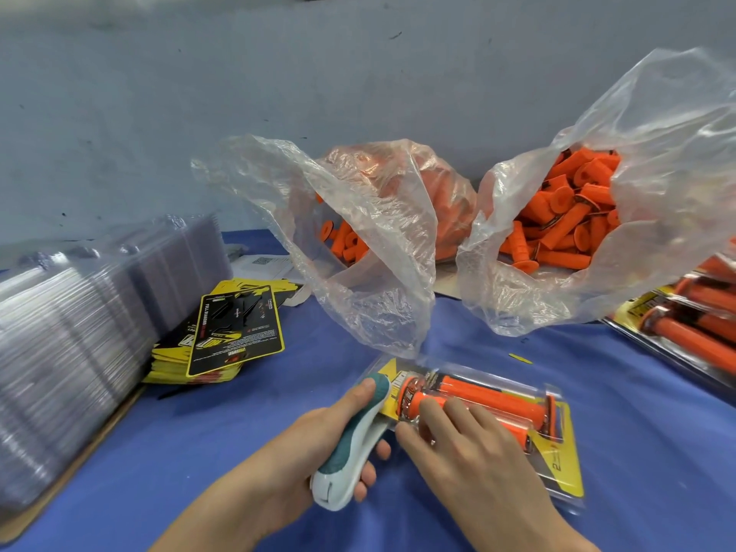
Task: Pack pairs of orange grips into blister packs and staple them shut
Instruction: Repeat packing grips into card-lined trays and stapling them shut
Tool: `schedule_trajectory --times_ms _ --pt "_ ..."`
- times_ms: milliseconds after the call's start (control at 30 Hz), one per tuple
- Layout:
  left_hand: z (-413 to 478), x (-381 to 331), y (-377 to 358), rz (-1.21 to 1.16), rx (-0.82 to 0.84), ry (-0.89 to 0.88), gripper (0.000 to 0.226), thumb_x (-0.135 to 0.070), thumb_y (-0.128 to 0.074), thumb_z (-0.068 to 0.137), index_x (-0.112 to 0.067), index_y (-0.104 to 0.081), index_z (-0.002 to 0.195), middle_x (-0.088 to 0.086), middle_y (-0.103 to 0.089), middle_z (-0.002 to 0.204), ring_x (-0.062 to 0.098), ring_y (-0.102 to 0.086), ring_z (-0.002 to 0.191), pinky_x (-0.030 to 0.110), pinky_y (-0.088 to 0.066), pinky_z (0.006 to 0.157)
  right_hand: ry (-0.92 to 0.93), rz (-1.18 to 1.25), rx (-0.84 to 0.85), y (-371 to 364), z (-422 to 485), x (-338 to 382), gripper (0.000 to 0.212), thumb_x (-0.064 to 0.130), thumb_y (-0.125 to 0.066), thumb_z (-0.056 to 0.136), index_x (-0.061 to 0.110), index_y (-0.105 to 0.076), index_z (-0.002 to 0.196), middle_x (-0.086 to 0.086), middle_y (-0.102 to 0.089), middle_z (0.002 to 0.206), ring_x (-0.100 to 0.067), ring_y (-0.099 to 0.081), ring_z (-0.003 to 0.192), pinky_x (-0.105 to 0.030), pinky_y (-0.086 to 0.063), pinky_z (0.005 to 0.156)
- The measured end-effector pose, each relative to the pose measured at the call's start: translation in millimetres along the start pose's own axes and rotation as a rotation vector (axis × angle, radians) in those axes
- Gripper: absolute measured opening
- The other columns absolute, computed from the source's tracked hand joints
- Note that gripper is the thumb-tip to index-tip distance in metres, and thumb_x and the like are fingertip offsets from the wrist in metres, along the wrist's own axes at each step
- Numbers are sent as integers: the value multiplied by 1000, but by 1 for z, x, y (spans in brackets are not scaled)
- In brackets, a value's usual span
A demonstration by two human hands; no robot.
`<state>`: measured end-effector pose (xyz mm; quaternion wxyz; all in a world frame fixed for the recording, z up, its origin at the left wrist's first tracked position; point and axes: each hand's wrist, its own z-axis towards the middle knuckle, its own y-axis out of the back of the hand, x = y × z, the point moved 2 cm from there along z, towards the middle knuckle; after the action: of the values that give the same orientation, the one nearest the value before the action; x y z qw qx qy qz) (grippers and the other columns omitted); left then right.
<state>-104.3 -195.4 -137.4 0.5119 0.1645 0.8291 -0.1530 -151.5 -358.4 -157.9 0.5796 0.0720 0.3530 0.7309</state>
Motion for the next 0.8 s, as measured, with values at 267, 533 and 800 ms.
schedule_trajectory --times_ms 267,533,800 --pt "3 2 -3 -82 25 103 52 -59 -62 85 -9 -71 94 13 -63 83 22 -56 57 26 -47 47 32 -8 23 -5 -5 4 30 8 -43 94 22 -62 74 -1 -57 75 -21 -51 60 -34 -46 51" --pt "5 10 0 -63 11 83 51 -60 -65 81 -10 -77 82 13 -67 85 22 -58 59 28 -49 49 26 -4 25 -6 -7 4 22 11 -52 90 22 -59 72 -1 -56 74 -21 -48 58 -34 -45 50" --pt "6 15 2 -53 -8 75 57 -60 -66 80 -6 -77 90 15 -69 86 24 -59 60 29 -50 50 21 13 23 -7 -9 3 26 9 -47 92 21 -57 72 -1 -55 75 -22 -48 59 -35 -45 51"
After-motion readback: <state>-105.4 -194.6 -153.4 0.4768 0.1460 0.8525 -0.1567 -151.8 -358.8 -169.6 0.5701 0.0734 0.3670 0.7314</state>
